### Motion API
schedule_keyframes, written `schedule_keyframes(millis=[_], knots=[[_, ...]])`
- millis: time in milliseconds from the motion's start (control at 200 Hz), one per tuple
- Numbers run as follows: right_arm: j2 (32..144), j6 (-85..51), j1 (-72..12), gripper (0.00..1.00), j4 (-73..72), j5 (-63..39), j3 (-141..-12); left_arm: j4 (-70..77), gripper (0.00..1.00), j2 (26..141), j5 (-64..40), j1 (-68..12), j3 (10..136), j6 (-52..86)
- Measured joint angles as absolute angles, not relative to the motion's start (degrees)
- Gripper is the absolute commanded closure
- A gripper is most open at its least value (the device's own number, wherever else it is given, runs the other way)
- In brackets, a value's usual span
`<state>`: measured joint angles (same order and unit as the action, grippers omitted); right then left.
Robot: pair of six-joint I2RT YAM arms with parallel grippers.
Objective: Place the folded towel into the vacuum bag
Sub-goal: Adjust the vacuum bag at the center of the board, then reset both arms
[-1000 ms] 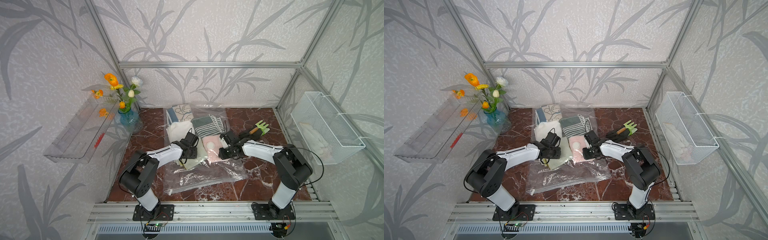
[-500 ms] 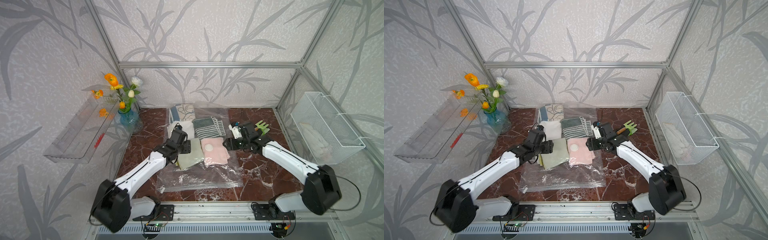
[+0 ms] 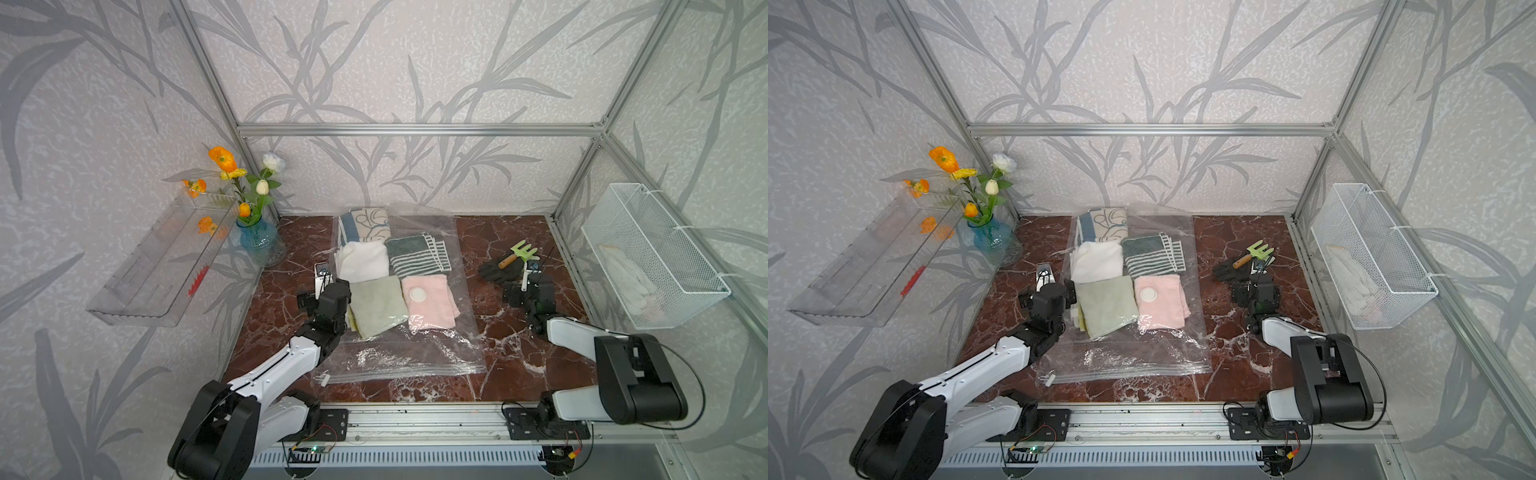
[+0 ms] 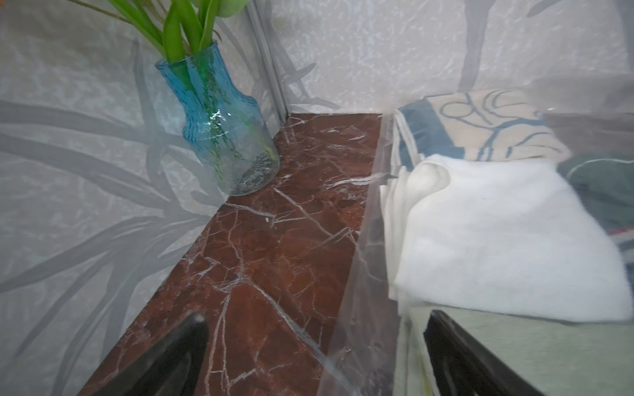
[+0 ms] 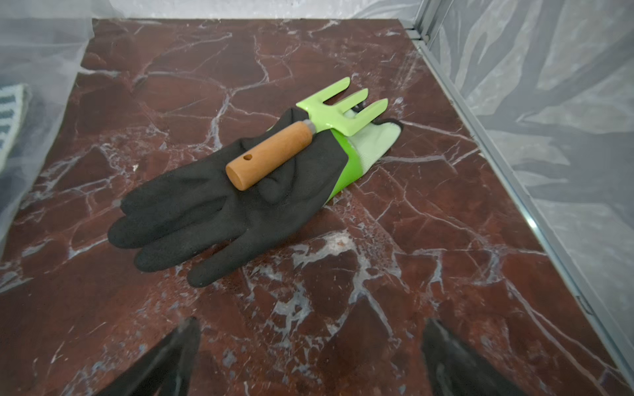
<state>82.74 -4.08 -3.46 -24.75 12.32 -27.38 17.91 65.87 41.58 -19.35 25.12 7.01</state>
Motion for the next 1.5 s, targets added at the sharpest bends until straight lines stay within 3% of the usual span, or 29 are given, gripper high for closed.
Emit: schedule_keyframes(millis=[315,870,1500], knots=[[84.7,-0.5,-3.4,0.01,-33.3,4.8,-28.0,25.7,0.00,66.9,35.2,-7.7,24.2,5.9],[87.9,3.1,-3.4,0.01,-45.5,-2.9,-23.7,41.5,0.00,83.3,20.7,-5.4,23.8,0.8],[87.9,3.2,-3.4,0.01,-46.5,-3.1,-23.7,47.0,0.00,88.1,14.8,0.1,23.0,4.1]])
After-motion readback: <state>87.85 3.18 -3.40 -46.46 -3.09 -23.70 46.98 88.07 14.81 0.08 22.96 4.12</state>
